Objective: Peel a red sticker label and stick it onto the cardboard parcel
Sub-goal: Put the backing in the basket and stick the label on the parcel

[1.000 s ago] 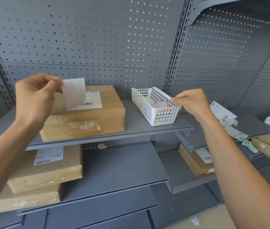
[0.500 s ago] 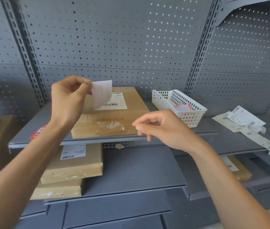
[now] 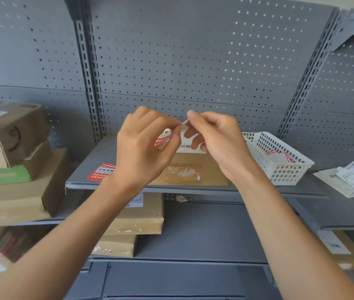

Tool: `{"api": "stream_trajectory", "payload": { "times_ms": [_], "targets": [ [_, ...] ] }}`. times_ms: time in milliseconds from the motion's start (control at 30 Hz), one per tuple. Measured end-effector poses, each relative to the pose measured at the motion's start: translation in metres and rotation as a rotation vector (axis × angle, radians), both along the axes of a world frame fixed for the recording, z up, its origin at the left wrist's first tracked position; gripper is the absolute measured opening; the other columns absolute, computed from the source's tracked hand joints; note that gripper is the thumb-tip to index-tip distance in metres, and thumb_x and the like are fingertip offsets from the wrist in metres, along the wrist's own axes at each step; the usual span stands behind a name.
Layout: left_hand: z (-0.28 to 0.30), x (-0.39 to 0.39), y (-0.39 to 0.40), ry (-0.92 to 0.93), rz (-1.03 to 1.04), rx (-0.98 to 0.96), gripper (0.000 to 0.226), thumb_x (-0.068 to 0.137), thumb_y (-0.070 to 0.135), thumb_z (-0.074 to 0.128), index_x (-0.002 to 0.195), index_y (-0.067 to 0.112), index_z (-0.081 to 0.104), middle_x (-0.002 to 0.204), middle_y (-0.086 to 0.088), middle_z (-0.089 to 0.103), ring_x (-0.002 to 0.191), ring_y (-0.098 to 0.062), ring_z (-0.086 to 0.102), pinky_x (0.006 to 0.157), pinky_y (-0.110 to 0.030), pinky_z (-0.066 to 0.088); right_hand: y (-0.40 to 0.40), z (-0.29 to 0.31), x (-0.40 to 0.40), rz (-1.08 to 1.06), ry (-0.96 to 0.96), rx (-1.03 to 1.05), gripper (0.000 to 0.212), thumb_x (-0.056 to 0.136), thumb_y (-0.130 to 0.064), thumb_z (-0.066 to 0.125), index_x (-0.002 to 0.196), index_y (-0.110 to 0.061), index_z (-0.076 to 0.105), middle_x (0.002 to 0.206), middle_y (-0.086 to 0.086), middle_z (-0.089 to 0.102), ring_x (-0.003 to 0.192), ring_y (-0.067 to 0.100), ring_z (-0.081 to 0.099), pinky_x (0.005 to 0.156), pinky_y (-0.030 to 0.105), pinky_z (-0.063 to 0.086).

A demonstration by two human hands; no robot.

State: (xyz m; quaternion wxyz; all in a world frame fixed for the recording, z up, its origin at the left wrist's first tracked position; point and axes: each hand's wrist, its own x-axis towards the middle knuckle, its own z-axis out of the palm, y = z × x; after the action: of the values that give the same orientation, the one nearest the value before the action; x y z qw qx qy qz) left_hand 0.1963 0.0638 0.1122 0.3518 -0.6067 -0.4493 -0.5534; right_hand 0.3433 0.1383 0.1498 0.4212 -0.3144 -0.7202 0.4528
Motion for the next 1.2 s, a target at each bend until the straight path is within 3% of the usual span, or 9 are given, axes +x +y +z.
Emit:
{"api": "stream_trajectory", "payload": {
  "times_ms": [200, 333, 400, 467, 600, 700, 833, 933, 1200],
  "targets": [
    [-0.007, -0.011, -0.001, 0.051, 0.031, -0.041, 0.015, 0.094, 0.024, 0.076, 0.092, 0.009, 0.081, 0.093, -0.004, 0.074, 0.086, -0.036, 0.063, 0.069, -0.054, 0.047, -0.002, 0.0, -0.002, 0.0, 0.037, 0.068, 0.021, 0.1, -0.021, 0.061, 0.092, -0.007, 0.074, 0.075, -0.001, 0.074, 0.06, 0.015, 0.062, 0.056, 0.015, 0.043],
    [-0.01, -0.019, -0.01, -0.201, 0.018, -0.09, 0.022, 0.09, 0.032, 0.079, 0.101, 0.014, 0.08, 0.107, 0.001, 0.07, 0.102, -0.023, 0.056, 0.088, -0.039, 0.049, 0.0, -0.001, 0.003, -0.023, -0.005, 0.133, 0.02, 0.1, -0.023, 0.061, 0.092, -0.01, 0.074, 0.083, 0.008, 0.076, 0.061, 0.011, 0.063, 0.058, 0.013, 0.046],
    [-0.01, -0.025, -0.014, -0.372, -0.008, -0.118, 0.019, 0.091, 0.031, 0.078, 0.104, 0.017, 0.079, 0.109, 0.005, 0.068, 0.106, -0.018, 0.057, 0.09, -0.029, 0.046, 0.001, -0.001, 0.006, -0.023, -0.015, 0.145, 0.02, 0.101, -0.024, 0.061, 0.093, -0.01, 0.074, 0.084, 0.007, 0.077, 0.062, 0.01, 0.063, 0.06, 0.013, 0.046],
    [-0.009, -0.03, -0.014, -0.541, -0.062, -0.159, 0.015, 0.091, 0.033, 0.076, 0.103, 0.024, 0.076, 0.107, 0.008, 0.07, 0.101, -0.011, 0.06, 0.083, -0.026, 0.043, 0.002, -0.001, 0.009, -0.022, -0.007, 0.149, 0.021, 0.101, -0.023, 0.061, 0.095, -0.008, 0.074, 0.085, 0.008, 0.077, 0.063, 0.01, 0.063, 0.06, 0.013, 0.046],
    [-0.007, -0.034, -0.014, -0.714, -0.183, -0.241, 0.009, 0.09, 0.036, 0.075, 0.094, 0.029, 0.076, 0.096, 0.009, 0.075, 0.064, 0.007, 0.051, 0.07, -0.031, 0.038, 0.003, 0.001, 0.012, -0.019, -0.004, 0.166, 0.02, 0.101, -0.022, 0.061, 0.096, -0.006, 0.074, 0.083, 0.005, 0.075, 0.063, 0.011, 0.062, 0.059, 0.012, 0.045],
    [-0.005, -0.031, -0.015, -0.741, -0.235, -0.283, 0.01, 0.094, 0.036, 0.071, 0.089, 0.03, 0.077, 0.083, 0.015, 0.074, 0.057, 0.003, 0.048, 0.067, -0.05, 0.042, 0.003, 0.0, 0.012, -0.021, -0.018, 0.186, 0.019, 0.1, -0.022, 0.062, 0.095, -0.008, 0.075, 0.08, 0.004, 0.075, 0.064, 0.012, 0.063, 0.06, 0.013, 0.045],
    [-0.009, -0.028, -0.015, -0.725, -0.242, -0.299, 0.017, 0.095, 0.038, 0.068, 0.086, 0.028, 0.078, 0.08, 0.018, 0.072, 0.067, -0.012, 0.044, 0.064, -0.035, 0.037, 0.002, -0.002, 0.012, -0.04, -0.027, 0.207, 0.018, 0.099, -0.021, 0.062, 0.093, -0.01, 0.075, 0.082, 0.009, 0.076, 0.063, 0.012, 0.064, 0.06, 0.014, 0.046],
    [-0.01, -0.028, -0.016, -0.686, -0.233, -0.309, 0.009, 0.093, 0.033, 0.073, 0.084, 0.031, 0.076, 0.083, 0.024, 0.072, 0.066, -0.007, 0.044, 0.064, -0.029, 0.037, 0.0, -0.002, 0.013, -0.041, -0.043, 0.214, 0.018, 0.099, -0.021, 0.062, 0.093, -0.01, 0.075, 0.083, 0.007, 0.077, 0.063, 0.011, 0.063, 0.06, 0.014, 0.046],
    [-0.018, -0.027, -0.017, -0.653, -0.188, -0.361, 0.017, 0.093, 0.027, 0.073, 0.079, 0.036, 0.07, 0.082, 0.033, 0.069, 0.072, 0.003, 0.05, 0.069, -0.019, 0.036, 0.0, -0.015, 0.02, -0.087, -0.089, 0.233, 0.013, 0.098, -0.02, 0.066, 0.094, -0.012, 0.076, 0.069, -0.003, 0.072, 0.062, 0.003, 0.063, 0.058, 0.008, 0.047]
  ]
}}
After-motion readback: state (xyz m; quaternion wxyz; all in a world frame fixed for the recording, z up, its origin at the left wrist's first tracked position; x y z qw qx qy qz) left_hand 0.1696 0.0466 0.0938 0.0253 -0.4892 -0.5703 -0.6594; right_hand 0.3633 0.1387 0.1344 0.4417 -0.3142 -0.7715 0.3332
